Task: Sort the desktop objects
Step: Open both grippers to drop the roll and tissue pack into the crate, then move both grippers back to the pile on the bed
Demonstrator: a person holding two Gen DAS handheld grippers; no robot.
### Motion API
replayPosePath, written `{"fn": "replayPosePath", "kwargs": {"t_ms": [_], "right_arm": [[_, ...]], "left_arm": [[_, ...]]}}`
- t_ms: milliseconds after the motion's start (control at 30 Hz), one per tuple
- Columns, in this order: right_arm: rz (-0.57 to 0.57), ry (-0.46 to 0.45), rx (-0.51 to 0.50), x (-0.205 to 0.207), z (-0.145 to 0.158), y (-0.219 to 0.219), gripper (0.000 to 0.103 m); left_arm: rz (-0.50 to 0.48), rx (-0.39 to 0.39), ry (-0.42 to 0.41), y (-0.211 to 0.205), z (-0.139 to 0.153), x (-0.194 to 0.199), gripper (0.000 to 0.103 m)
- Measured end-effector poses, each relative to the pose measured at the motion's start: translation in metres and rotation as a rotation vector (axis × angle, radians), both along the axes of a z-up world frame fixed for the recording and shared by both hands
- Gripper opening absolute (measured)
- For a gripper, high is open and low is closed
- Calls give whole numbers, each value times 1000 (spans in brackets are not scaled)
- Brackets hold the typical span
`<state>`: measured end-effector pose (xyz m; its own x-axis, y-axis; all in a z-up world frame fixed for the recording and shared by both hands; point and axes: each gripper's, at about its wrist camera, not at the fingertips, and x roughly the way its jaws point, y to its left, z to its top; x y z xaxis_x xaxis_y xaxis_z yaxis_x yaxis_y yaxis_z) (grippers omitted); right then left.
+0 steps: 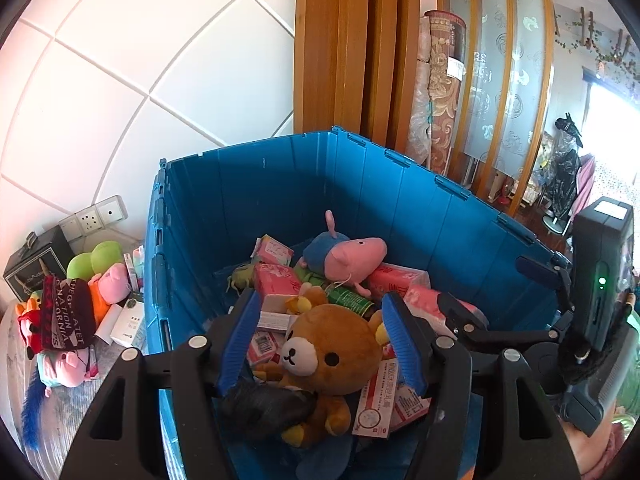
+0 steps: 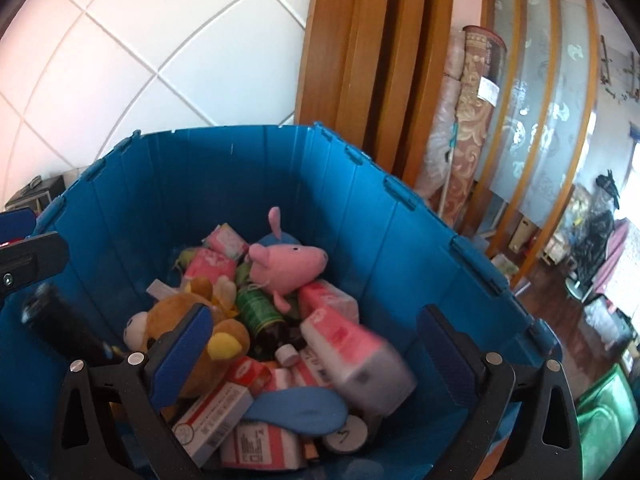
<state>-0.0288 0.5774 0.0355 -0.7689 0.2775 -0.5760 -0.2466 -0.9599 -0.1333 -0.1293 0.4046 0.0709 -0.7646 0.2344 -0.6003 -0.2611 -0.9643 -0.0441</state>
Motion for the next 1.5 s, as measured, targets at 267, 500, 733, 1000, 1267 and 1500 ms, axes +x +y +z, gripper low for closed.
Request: {"fn": "replayPosePath", "kwargs": {"t_ms": [267,500,733,1000,1267,1500], "right_arm": [[-4,-26,-8,5,-1,-7,103],[21,79,20,29,38,-47,103],[111,238,-12,44,84,-125,103],[253,309,-37,35,94,-233,103],[403,194,-40,-19,56,-318,103],[473,38,-56,-79,-5,-355,103]], "left_arm": [[-25,52,102,-32,17,31,62],[89,75,117,-112,22,44,63],[252,78,58,-227,5,55,63],[424,92,-38,-351,-37,74,63],[586,93,-154,-441,-93,83,63],[657,104,-255,-484,-143,67,63]]}}
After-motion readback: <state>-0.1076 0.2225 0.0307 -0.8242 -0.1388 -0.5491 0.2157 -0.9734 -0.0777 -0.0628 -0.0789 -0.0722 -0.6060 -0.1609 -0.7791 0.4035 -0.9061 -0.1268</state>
